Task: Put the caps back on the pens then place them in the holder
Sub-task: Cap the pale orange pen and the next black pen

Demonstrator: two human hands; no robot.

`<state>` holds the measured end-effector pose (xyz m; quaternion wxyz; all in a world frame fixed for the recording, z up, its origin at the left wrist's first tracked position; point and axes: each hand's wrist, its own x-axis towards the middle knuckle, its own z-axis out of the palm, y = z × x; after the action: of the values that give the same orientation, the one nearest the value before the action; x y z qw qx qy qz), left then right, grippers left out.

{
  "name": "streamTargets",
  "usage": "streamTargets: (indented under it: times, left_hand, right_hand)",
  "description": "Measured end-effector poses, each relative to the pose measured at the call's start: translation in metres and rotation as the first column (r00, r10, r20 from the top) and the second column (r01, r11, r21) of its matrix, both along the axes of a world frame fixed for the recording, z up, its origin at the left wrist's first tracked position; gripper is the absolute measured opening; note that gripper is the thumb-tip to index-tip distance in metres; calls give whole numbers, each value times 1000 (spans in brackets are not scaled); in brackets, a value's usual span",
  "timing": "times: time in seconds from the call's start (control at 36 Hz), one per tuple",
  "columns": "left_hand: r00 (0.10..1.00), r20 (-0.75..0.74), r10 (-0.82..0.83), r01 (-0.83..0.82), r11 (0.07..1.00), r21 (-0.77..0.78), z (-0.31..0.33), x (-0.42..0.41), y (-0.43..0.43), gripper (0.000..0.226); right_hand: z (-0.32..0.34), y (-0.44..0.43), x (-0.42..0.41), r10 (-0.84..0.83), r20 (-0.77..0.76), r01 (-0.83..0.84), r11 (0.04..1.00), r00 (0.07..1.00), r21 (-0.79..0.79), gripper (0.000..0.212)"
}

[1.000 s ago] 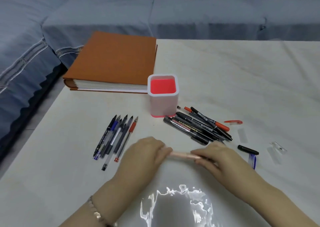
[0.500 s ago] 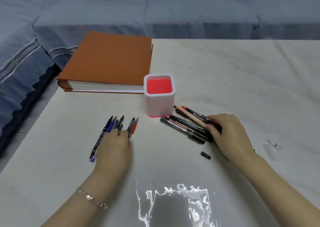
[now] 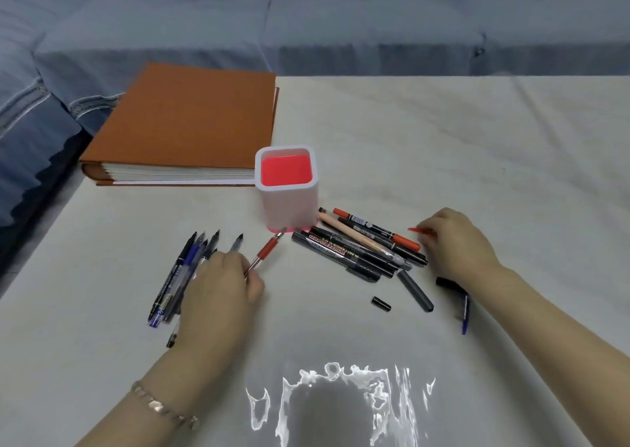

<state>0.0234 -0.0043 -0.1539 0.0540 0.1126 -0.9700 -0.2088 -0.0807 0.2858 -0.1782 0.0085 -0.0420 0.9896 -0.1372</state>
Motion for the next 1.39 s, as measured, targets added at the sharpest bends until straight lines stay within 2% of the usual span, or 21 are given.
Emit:
streamTargets:
  times: [0.06,0.11,0.19,0.28,0.36,0.47,0.58,0.69,0.78,0.92,1.11,1.19,1.31,1.36,1.39]
  left_hand:
    - [999,25,-25,20,979,205,7,2,8,12]
    - [994,66,-87,60,939,338,13,3,16,8]
    - [984,54,-171,134,899,417,22,5,25,9]
    - [965,10,-261,228,859,458,29,8,31,11]
    - [943,-24,-331,306,837,454,30,12,35,9]
    - [932,-47,-360,344,833,433,29,16,36,9]
    - [926,-67,-371,362,826,431,31,20,38,7]
    - [927,-71,-369,362,825,434,34,22,38,7]
    - [923,-79,-376,371,821,434,35,24,39,16]
    - [923,-79,-378,373,821,433,35,25,40,9]
    - [914,-106,-391,395,805,442,37,25,45,10]
    - [913,-126,-389,404,812,421,36,24,47,18]
    - [924,-131,-360,375,779,502,38,24,50,9]
    - [933,-84,-349,330,741,585,38,23,52,18]
    - [933,-40,-357,298,708,640,40,21,52,22]
  right_hand:
    - [0,0,0,0,-11,0,1000,1000,10,23]
    - [4,-2,5,6,-16,-7,1000,1000,-10,25]
    - [21,-13,22,12,-54,-24,976,998,-217,25]
    - [43,-24,46,4,-57,-29,898,998,-439,24]
    - [59,-31,68,-2,52,36,760,999,-649,19]
    - [73,-38,84,32,140,108,482,990,-870,6]
    - [79,-43,90,72,118,81,385,990,-919,11]
    - [78,-45,93,86,106,69,360,991,-930,16]
    - [75,-46,94,112,111,64,357,988,-932,16]
    - [74,-49,96,119,121,71,359,986,-931,17]
    - [75,-55,100,176,111,30,407,978,-913,21]
    - [74,-59,105,192,82,-4,408,978,-913,26]
    - [71,-57,107,195,12,-75,432,981,-899,22]
    - [70,-53,107,231,-21,-130,468,973,-874,8]
    - [69,-51,106,250,-38,-159,486,967,-859,12]
